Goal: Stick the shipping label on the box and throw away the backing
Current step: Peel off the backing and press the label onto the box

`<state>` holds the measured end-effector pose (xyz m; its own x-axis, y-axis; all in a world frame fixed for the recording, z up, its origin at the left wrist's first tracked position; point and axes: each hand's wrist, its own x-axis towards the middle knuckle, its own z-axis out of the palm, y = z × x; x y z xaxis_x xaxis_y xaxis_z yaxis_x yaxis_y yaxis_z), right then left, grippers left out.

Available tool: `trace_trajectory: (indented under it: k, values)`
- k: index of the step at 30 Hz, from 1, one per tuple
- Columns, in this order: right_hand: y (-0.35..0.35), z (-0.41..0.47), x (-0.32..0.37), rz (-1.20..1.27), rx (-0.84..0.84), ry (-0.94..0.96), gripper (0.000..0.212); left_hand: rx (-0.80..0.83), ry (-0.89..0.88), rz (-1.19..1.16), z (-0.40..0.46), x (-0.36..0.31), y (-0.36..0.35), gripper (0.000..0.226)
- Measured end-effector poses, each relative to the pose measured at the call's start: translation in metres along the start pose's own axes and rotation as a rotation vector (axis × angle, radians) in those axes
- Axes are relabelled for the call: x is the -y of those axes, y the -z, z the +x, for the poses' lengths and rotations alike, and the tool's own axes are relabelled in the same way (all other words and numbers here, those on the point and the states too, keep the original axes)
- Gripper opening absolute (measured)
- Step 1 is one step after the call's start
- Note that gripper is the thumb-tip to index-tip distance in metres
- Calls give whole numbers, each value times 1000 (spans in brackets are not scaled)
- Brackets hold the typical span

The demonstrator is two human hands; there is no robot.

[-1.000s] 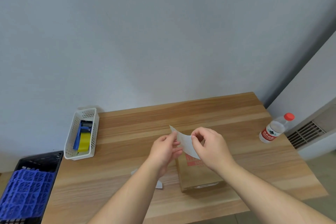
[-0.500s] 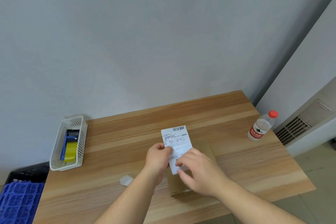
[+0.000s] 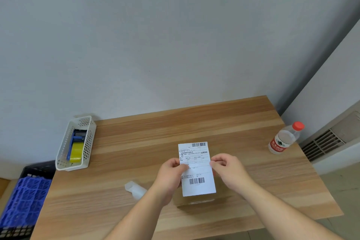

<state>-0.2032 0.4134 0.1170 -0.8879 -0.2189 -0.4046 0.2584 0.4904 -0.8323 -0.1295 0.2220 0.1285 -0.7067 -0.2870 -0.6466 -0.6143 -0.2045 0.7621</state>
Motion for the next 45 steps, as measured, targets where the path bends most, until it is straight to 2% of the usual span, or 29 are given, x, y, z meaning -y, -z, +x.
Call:
trace_trajectory:
  k: [7, 13, 15, 18, 21, 24, 27, 32, 45]
  values:
    - [11, 15, -14, -27, 68, -2, 11, -30, 24, -8, 6, 17, -18, 8]
    - [23, 33, -27, -106, 45, -40, 11, -111, -34, 40, 12, 38, -24, 24]
    - [29, 41, -35, -91, 41, -84, 11, -180, -101, 228, 16, 44, -18, 26]
    - [34, 52, -45, -80, 62, -146, 9, -284, -248, 655, 28, 56, -4, 33]
    - [30, 61, -52, -61, 76, -180, 10, -277, -260, 822, 42, 64, 10, 54]
    - [18, 63, -53, -38, 93, -197, 6, -196, -233, 749, 52, 73, 21, 69]
    - [6, 64, -51, -25, 115, -197, 7, -130, -240, 708, 57, 78, 26, 74]
    - [-10, 63, -55, -16, 145, -214, 7, -129, -265, 659, 60, 82, 27, 74]
    - [-16, 56, -56, -92, 72, -178, 8, -128, -263, 642, 62, 85, 28, 74]
